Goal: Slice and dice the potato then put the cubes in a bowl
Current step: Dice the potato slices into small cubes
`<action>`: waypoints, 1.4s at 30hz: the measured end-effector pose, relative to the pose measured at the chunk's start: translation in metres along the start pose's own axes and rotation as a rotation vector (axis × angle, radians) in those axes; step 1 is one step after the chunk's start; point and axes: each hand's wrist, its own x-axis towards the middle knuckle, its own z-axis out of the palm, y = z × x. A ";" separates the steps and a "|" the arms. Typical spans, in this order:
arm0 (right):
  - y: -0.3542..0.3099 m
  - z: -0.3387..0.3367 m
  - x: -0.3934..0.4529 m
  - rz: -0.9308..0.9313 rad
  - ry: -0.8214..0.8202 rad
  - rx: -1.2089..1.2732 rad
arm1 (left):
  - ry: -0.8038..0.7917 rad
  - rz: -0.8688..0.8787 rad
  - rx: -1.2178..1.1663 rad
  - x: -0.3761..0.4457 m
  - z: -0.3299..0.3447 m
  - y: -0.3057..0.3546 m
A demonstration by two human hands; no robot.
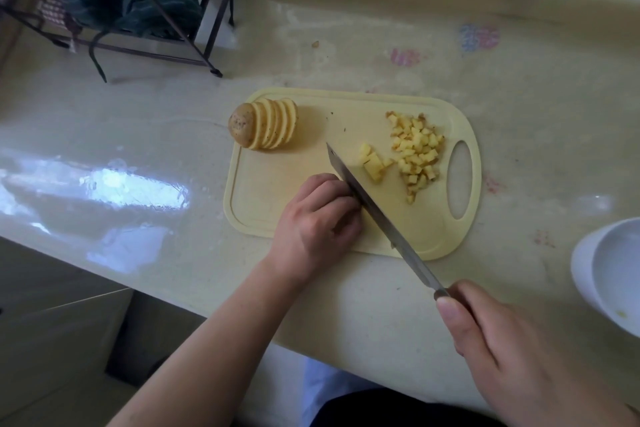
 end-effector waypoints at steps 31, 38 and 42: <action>-0.004 0.011 0.004 -0.047 -0.011 0.037 | 0.024 -0.030 0.001 -0.009 -0.007 -0.003; -0.009 0.022 0.029 -0.074 0.010 0.077 | 0.016 -0.038 -0.019 -0.006 -0.008 -0.001; -0.005 0.010 0.029 -0.036 0.009 0.108 | -0.017 -0.010 0.014 -0.006 -0.010 0.000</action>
